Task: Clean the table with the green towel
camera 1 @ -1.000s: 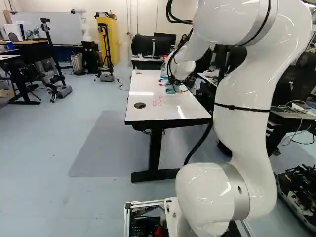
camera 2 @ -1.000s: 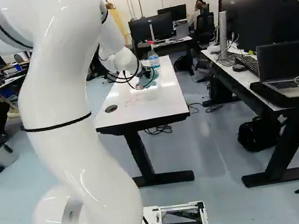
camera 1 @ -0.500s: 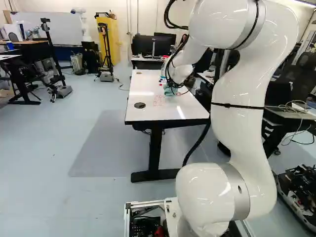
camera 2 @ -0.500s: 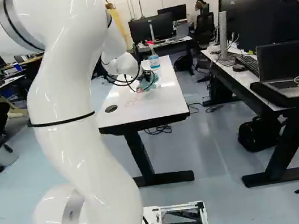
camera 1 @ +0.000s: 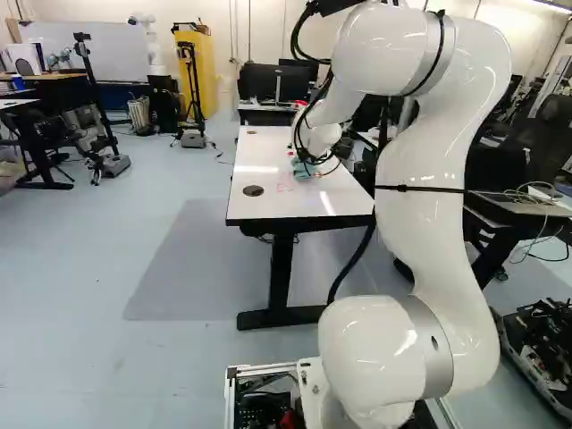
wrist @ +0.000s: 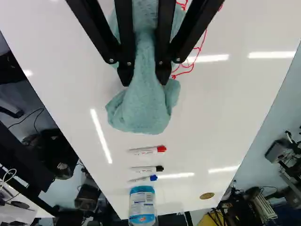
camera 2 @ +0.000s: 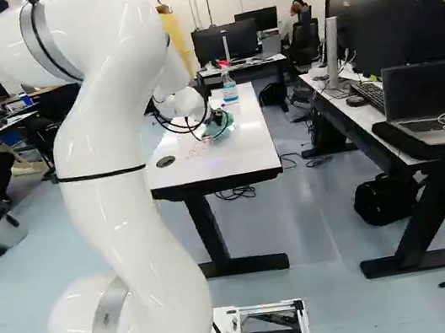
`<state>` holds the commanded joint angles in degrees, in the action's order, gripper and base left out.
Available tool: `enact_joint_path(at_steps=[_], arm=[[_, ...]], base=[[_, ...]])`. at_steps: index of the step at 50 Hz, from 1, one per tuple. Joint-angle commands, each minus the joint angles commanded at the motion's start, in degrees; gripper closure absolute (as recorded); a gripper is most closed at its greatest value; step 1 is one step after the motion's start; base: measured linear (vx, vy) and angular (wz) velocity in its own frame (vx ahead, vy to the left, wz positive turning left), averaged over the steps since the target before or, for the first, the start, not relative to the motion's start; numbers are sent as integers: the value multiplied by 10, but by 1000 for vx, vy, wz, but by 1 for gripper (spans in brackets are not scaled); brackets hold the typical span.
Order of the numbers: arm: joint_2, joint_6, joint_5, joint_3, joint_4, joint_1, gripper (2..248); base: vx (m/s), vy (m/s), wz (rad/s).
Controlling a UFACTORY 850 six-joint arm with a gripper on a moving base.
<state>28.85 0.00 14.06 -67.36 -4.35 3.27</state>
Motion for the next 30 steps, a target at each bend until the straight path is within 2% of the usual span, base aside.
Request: enact_joint_path(at_steps=[30], arm=[[4,0,-10,-1,0,0,202]], base=[[0,0,0]])
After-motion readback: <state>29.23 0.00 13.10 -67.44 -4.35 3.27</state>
